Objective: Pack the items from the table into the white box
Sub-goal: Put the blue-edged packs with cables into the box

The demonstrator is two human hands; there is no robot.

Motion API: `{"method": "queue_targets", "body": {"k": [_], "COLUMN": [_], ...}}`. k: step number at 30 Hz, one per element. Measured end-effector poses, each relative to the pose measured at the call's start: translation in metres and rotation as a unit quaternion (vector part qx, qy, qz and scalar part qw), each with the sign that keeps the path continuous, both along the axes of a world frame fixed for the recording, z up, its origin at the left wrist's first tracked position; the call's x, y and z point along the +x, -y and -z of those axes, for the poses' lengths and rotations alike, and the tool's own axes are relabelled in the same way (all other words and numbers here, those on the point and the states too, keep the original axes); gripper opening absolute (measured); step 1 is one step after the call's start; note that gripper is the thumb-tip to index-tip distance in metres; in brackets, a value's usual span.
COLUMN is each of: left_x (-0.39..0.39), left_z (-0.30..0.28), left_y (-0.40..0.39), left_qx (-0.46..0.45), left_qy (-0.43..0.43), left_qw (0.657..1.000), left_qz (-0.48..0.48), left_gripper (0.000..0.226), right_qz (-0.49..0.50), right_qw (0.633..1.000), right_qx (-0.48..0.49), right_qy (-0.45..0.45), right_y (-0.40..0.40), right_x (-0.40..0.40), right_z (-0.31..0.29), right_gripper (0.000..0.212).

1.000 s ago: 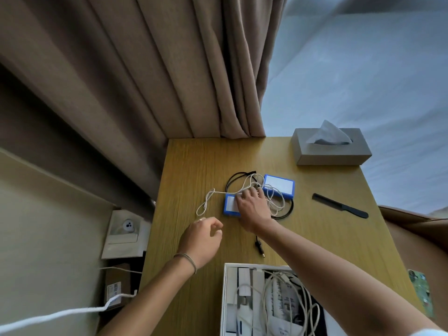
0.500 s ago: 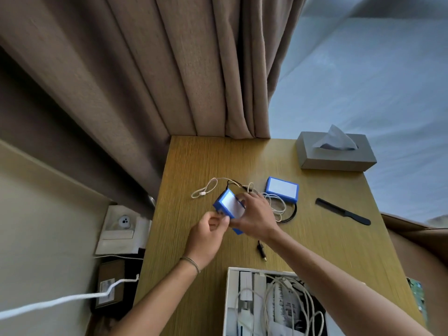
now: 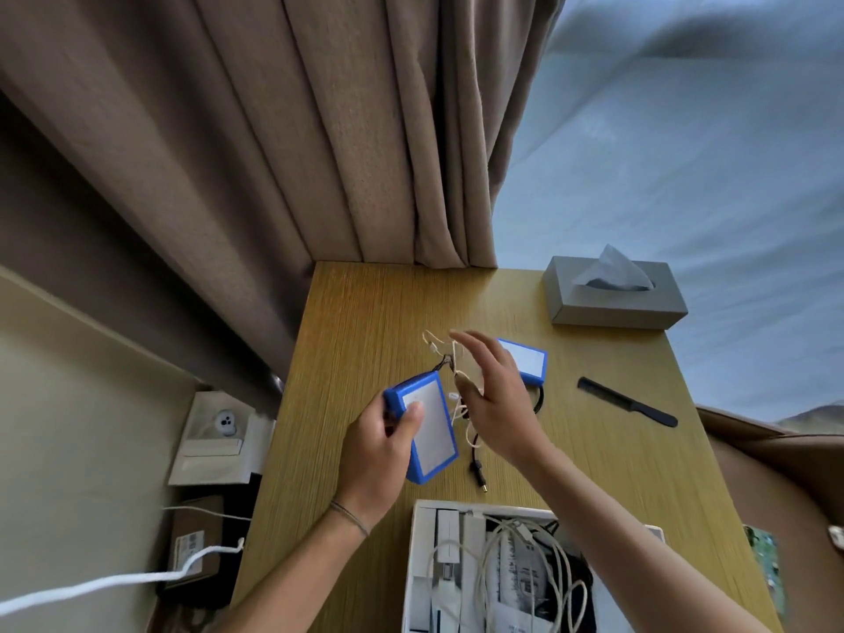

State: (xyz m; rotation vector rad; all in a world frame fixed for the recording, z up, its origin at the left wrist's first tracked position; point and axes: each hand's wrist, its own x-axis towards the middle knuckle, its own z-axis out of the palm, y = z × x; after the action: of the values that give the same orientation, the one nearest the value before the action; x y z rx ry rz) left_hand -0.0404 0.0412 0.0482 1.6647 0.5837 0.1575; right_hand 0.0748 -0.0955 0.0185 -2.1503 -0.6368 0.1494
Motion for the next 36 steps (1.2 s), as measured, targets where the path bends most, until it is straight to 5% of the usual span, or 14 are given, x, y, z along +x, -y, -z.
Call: {"method": "queue_targets", "body": {"k": [5,9,17,19,21,23,25,29,33,36], "left_x": [-0.026,-0.043,-0.061,-0.062,-0.063,-0.064,-0.065,-0.07,-0.072,-0.071], "left_z": [-0.023,-0.033,-0.043,-0.045,-0.046,-0.05,-0.054,-0.061,-0.067,-0.066], "left_y": [-0.002,-0.002,-0.002,-0.004,-0.006,-0.008,-0.011,-0.021,-0.022,-0.017], "left_qx": [0.09,0.139,0.097,0.094,0.104,0.109,0.09,0.004,-0.109,-0.196], "left_qy": [0.04,0.056,0.076,0.083,0.089,0.094,0.104,0.128,0.123,0.081], "left_qw": [0.995,0.989,0.99,0.99,0.99,0.989,0.99,0.991,0.986,0.976], "left_qz": [0.028,0.016,-0.065,-0.061,-0.037,-0.015,0.007,0.045,-0.012,-0.043], "left_gripper": [0.034,0.033,0.035,0.034,0.03,0.027,0.023,0.019,0.023,0.036], "right_qz": [-0.06,-0.065,-0.078,-0.079,-0.093,-0.119,-0.131,-0.11,-0.148,-0.131], "right_qw": [0.985,0.977,0.955,0.949,0.968,0.989,0.99,0.985,0.934,0.928], "right_qx": [-0.105,-0.161,-0.249,-0.287,-0.224,-0.085,0.01,0.098,0.196,0.16], "right_qy": [0.121,0.121,0.138,0.104,0.061,-0.003,-0.043,-0.088,-0.258,-0.311], "right_y": [-0.008,-0.012,-0.01,-0.007,-0.009,-0.017,-0.029,-0.042,-0.029,-0.01], "right_x": [0.012,0.02,0.024,0.022,0.018,0.011,0.001,-0.011,-0.022,-0.044], "right_z": [0.007,0.018,0.016,0.012,0.0,-0.015,-0.029,-0.047,-0.059,-0.059], "right_gripper": [0.013,0.017,0.018,0.048,0.079,0.088,0.076,0.011,0.028,0.033]}}
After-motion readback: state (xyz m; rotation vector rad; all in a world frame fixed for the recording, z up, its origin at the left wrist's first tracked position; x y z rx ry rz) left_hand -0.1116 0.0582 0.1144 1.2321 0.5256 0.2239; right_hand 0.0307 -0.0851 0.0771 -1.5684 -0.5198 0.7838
